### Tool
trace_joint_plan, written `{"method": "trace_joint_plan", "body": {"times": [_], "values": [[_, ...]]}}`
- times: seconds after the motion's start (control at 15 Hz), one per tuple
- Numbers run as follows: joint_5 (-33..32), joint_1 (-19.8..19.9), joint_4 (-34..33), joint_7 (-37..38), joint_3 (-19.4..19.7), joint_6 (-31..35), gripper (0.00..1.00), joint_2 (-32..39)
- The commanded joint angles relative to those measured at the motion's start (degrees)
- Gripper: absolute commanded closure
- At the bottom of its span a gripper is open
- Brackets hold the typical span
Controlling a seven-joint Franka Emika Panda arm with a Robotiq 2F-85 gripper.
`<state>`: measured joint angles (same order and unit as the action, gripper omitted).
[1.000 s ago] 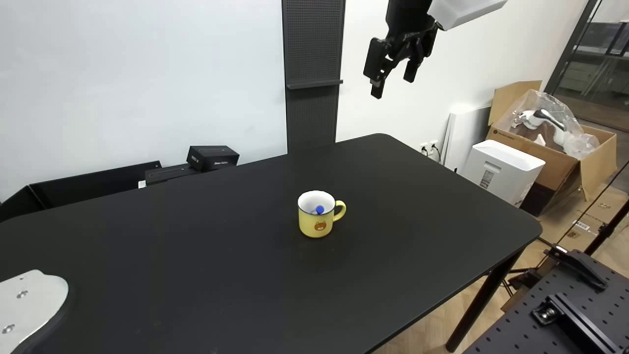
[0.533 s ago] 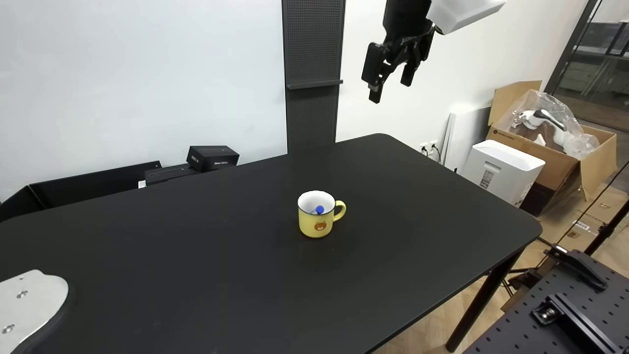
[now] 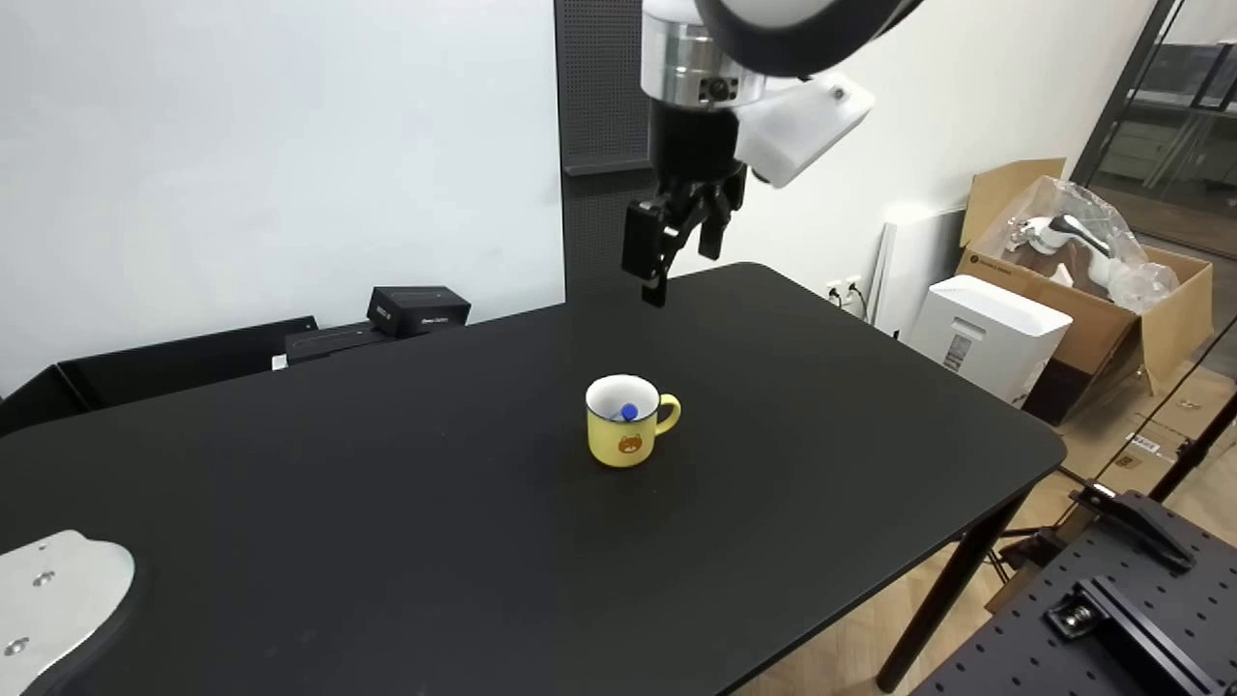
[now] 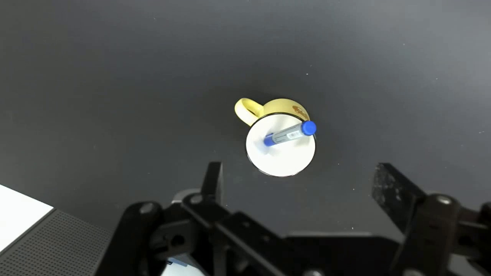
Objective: Remove the blue marker from the yellow mug
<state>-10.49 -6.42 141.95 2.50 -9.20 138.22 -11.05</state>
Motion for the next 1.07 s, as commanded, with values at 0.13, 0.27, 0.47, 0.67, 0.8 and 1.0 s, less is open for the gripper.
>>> {"method": "trace_joint_plan", "body": {"times": [0.13, 0.27, 0.47, 0.67, 0.8, 1.0], "values": [[-16.44, 1.64, 1.41, 14.66, -2.4, 6.08, 0.0, 7.21], [-21.81, 1.72, 2.01, 18.8, -1.27, 7.08, 0.0, 9.72], [-21.15, 0.65, 1.89, 17.07, -0.12, 6.22, 0.0, 10.11], [-21.88, 0.7, 1.9, 17.67, 0.31, 6.68, 0.0, 11.1], [-20.99, 0.84, 1.97, 18.16, 0.7, 9.22, 0.0, 11.16], [-22.94, 0.56, 1.34, 20.26, 0.97, 12.63, 0.0, 13.13]]}}
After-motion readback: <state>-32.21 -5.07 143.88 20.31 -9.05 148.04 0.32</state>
